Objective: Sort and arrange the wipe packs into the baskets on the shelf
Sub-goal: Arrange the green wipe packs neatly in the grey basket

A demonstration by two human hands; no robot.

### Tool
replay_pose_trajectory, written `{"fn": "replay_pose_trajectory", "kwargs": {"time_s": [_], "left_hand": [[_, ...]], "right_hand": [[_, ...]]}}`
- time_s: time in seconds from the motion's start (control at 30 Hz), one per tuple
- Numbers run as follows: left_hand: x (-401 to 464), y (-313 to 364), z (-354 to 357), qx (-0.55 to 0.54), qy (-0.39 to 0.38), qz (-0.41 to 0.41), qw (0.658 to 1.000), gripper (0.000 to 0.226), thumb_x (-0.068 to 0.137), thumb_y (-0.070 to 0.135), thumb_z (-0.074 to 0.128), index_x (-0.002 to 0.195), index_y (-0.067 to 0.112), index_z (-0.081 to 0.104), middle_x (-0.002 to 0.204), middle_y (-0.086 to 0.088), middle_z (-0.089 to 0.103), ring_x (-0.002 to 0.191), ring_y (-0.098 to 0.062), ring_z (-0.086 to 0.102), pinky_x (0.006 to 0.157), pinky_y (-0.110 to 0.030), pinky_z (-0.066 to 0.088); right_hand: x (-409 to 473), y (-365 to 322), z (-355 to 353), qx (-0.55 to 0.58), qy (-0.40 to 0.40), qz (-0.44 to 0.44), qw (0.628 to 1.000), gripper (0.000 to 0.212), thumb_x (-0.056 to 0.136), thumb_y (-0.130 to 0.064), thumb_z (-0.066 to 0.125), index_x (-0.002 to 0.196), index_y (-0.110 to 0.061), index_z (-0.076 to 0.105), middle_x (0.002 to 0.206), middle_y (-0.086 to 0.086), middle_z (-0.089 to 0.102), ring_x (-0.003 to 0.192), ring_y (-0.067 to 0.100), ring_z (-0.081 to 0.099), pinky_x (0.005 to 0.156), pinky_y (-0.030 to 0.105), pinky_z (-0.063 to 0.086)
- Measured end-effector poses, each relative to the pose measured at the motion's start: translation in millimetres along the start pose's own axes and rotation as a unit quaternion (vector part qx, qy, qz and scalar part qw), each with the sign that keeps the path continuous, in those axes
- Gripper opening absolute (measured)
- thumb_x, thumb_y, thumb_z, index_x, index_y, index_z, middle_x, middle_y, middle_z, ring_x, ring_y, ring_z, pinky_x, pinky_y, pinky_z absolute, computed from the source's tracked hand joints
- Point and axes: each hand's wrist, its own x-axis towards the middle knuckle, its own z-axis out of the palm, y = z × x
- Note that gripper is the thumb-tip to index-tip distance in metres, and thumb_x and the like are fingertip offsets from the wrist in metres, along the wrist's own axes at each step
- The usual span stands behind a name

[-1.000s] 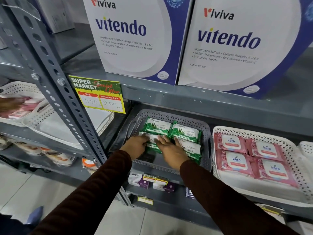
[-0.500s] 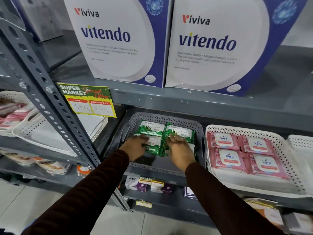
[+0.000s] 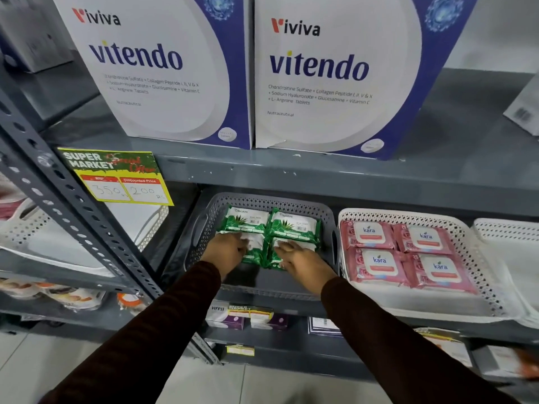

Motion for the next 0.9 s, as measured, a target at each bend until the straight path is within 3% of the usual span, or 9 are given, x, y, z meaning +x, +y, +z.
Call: {"fn": "replay_pose_trajectory", "kwargs": {"time_s": [0.07, 0.23, 0.4, 0.47, 0.57, 0.63, 0.7, 0.77, 0.9], "left_hand": [[1.5, 1.0, -1.5, 0.010, -0.004, 0.004, 1.000, 0.033, 0.097, 0.026, 0.050, 0.128, 0.026, 0.061, 0.147, -0.002, 0.046, 0.127, -0.025, 0.050, 0.109, -0.026, 0.035], [-2.2, 4.1, -3.9, 0.027, -0.014, 0.008, 0.999, 0.034, 0.097, 0.026, 0.050, 0.129, 0.027, 0.060, 0.148, -0.001, 0.044, 0.128, -0.025, 0.050, 0.108, -0.027, 0.036], [-6.4, 4.5, -2.8, 0.027, -0.004, 0.006, 1.000, 0.033, 0.097, 0.027, 0.052, 0.127, 0.025, 0.062, 0.148, -0.003, 0.042, 0.125, -0.025, 0.053, 0.104, -0.027, 0.039], [-6.0, 7.1, -2.9, -0.007, -0.009, -0.018, 1.000, 0.031, 0.095, 0.029, 0.055, 0.124, 0.022, 0.065, 0.143, -0.005, 0.050, 0.121, -0.025, 0.055, 0.104, -0.029, 0.041], [3.7, 12.6, -10.4, -0.087, 0.008, -0.043, 0.995, 0.024, 0.095, 0.028, 0.056, 0.115, 0.018, 0.065, 0.120, -0.007, 0.066, 0.100, -0.021, 0.063, 0.095, -0.034, 0.049], [17.3, 13.5, -10.5, -0.062, 0.038, -0.016, 0.997, 0.031, 0.097, 0.026, 0.048, 0.125, 0.017, 0.057, 0.133, -0.009, 0.056, 0.119, -0.027, 0.053, 0.106, -0.042, 0.040], [28.6, 14.8, -10.4, -0.011, 0.045, 0.013, 0.999, 0.043, 0.100, 0.031, 0.040, 0.140, 0.015, 0.042, 0.154, -0.008, 0.031, 0.142, -0.034, 0.022, 0.118, -0.049, 0.016], [37.8, 13.5, -5.1, 0.038, 0.018, 0.027, 0.999, 0.052, 0.102, 0.036, 0.031, 0.150, 0.017, 0.026, 0.160, -0.003, 0.011, 0.147, -0.031, 0.000, 0.119, -0.049, 0.000], [49.5, 6.0, 14.3, 0.057, -0.035, 0.034, 0.997, 0.053, 0.103, 0.039, 0.019, 0.153, 0.023, 0.016, 0.162, 0.006, 0.006, 0.148, -0.021, 0.000, 0.120, -0.046, 0.001]], "right_hand": [[0.2, 0.8, 3.0, -0.006, 0.013, -0.001, 1.000, 0.050, 0.104, -0.013, 0.038, 0.153, -0.013, 0.027, 0.163, 0.005, 0.023, 0.151, 0.026, 0.015, 0.121, 0.039, 0.016], [7.5, 6.8, 12.6, 0.005, -0.009, -0.011, 1.000, 0.057, 0.103, -0.005, 0.035, 0.156, -0.015, 0.016, 0.165, 0.004, 0.010, 0.153, 0.028, 0.004, 0.122, 0.035, 0.010], [4.3, 14.0, 15.7, -0.033, -0.077, -0.039, 0.996, 0.067, 0.105, -0.028, 0.036, 0.156, -0.019, -0.007, 0.158, -0.003, -0.019, 0.149, 0.019, -0.016, 0.118, 0.033, -0.011], [2.4, 11.7, 10.2, -0.019, -0.090, -0.041, 0.995, 0.066, 0.105, -0.038, 0.031, 0.156, -0.019, -0.006, 0.159, -0.003, -0.018, 0.148, 0.017, -0.017, 0.117, 0.032, -0.012], [5.2, 9.1, 3.0, 0.065, 0.003, 0.010, 0.998, 0.058, 0.106, -0.035, 0.028, 0.156, -0.015, 0.007, 0.165, 0.004, 0.001, 0.152, 0.023, -0.004, 0.122, 0.035, -0.004], [16.3, 9.8, 1.1, 0.058, 0.060, 0.070, 0.994, 0.058, 0.106, -0.034, 0.027, 0.156, -0.011, 0.009, 0.165, 0.011, 0.005, 0.153, 0.028, 0.002, 0.124, 0.042, 0.001], [32.4, 12.0, -0.9, 0.036, 0.073, 0.113, 0.990, 0.061, 0.105, -0.038, 0.025, 0.156, -0.011, 0.007, 0.165, 0.013, 0.006, 0.153, 0.028, 0.002, 0.124, 0.046, 0.002], [47.4, 14.8, 1.7, 0.017, 0.065, 0.128, 0.990, 0.063, 0.104, -0.043, 0.021, 0.156, -0.014, 0.003, 0.165, 0.010, 0.002, 0.153, 0.025, -0.003, 0.123, 0.048, -0.002], [59.3, 18.3, 13.3, 0.009, 0.039, 0.149, 0.988, 0.064, 0.101, -0.049, 0.014, 0.157, -0.020, 0.001, 0.166, 0.003, -0.001, 0.153, 0.019, -0.006, 0.121, 0.052, -0.008]]}}
